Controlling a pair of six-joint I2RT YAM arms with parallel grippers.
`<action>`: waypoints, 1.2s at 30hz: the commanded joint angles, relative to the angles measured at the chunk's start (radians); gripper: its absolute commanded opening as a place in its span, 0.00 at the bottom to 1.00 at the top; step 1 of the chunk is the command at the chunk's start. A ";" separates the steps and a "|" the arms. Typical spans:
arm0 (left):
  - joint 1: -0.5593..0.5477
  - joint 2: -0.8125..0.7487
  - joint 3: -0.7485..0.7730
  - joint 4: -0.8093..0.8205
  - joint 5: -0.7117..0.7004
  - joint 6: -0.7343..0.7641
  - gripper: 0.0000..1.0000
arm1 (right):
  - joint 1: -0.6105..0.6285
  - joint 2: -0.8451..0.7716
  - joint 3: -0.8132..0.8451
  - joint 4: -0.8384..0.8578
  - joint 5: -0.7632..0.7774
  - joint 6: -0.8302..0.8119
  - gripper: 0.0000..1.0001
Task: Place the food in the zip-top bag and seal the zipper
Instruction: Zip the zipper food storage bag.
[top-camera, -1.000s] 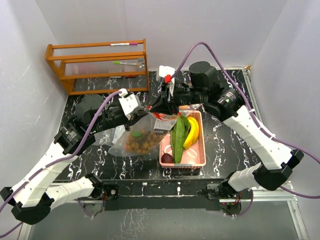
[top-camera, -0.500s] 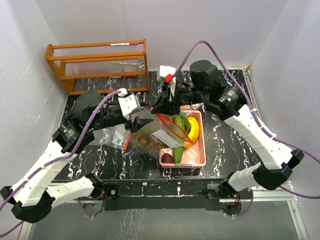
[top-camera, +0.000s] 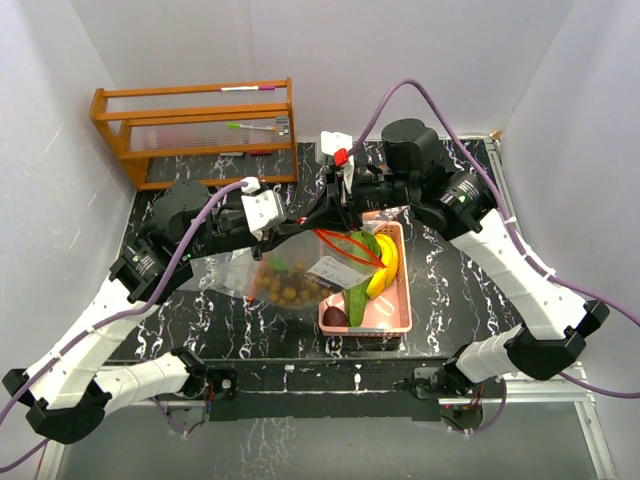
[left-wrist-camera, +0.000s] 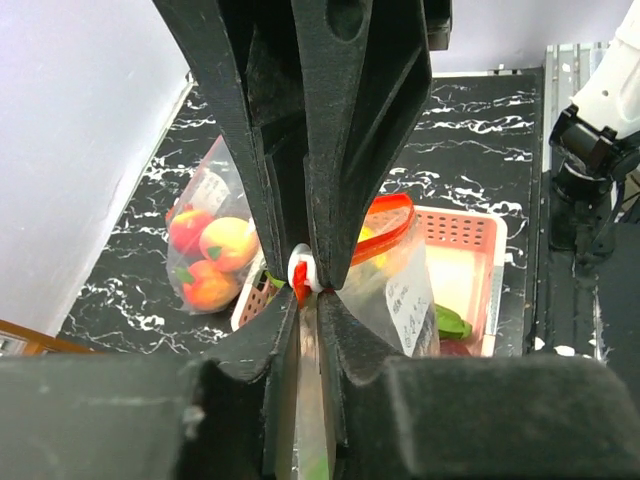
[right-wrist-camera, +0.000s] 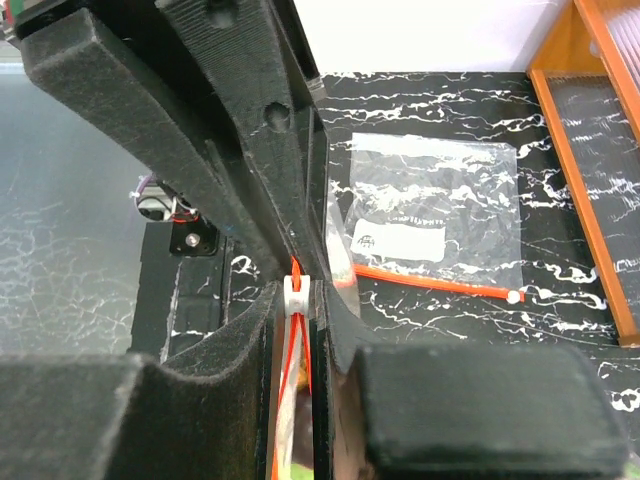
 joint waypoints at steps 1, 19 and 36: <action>0.001 0.015 0.010 0.033 0.045 -0.006 0.00 | -0.003 -0.011 0.053 0.031 -0.015 -0.021 0.15; 0.002 0.006 0.083 0.012 -0.003 -0.027 0.00 | -0.003 -0.038 -0.012 -0.005 0.152 -0.040 0.15; 0.001 -0.009 0.145 -0.031 -0.062 0.005 0.00 | -0.023 -0.067 -0.156 0.004 0.222 -0.051 0.16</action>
